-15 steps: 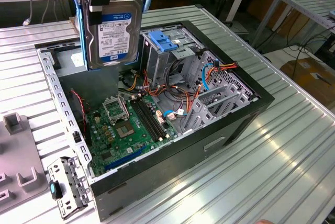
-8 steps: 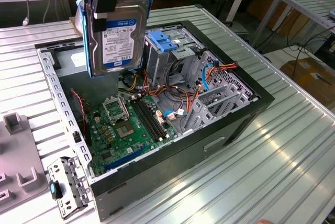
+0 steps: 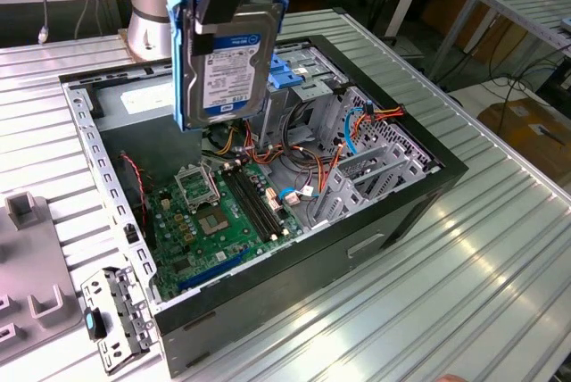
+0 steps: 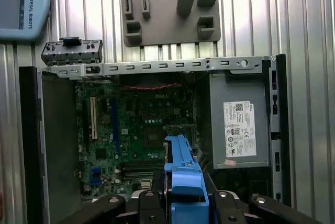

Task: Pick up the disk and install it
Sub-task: 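Insert the disk into the insertion slot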

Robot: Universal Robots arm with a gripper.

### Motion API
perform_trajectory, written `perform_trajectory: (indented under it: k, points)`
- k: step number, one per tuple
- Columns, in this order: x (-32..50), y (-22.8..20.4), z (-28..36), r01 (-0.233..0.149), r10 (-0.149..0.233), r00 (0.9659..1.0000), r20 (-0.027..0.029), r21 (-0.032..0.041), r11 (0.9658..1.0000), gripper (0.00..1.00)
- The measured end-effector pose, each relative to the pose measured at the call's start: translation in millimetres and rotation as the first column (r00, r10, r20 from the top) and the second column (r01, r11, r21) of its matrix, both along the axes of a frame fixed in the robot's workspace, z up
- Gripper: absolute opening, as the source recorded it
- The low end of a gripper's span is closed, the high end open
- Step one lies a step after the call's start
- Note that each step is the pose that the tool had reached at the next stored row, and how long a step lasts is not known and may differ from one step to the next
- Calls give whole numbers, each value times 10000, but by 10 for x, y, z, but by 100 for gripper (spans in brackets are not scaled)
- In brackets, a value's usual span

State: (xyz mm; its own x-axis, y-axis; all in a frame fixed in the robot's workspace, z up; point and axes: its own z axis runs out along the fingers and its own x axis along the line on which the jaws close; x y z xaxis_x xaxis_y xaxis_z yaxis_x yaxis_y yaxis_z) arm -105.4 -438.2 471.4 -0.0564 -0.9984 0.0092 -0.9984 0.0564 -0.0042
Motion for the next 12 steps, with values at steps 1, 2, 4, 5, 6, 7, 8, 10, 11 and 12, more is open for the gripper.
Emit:
perform_trajectory:
  k: [1,2,4,5,6,7,8,10,11,12]
  points:
    - [69,0,-1,-1,1,10000,-1,-2,10000,37]
    - [105,0,-2,-1,1,10000,0,-2,10000,37]
    - [171,0,-4,-1,1,10000,0,-3,10000,37]
    - [185,0,-4,-1,1,10000,-1,-3,10000,37]
    - [195,-1,-5,-1,1,10000,0,-2,10000,37]
    - [199,-2,-5,-1,1,10000,0,-2,10000,37]
    - [202,-6,-5,-1,1,10000,-1,-4,10000,37]
    - [203,-37,-8,0,0,10000,0,-2,10000,37]
    - [203,-54,-8,-1,1,10000,0,-4,10000,37]
    - [204,-90,-9,-1,1,10000,-1,-4,10000,37]
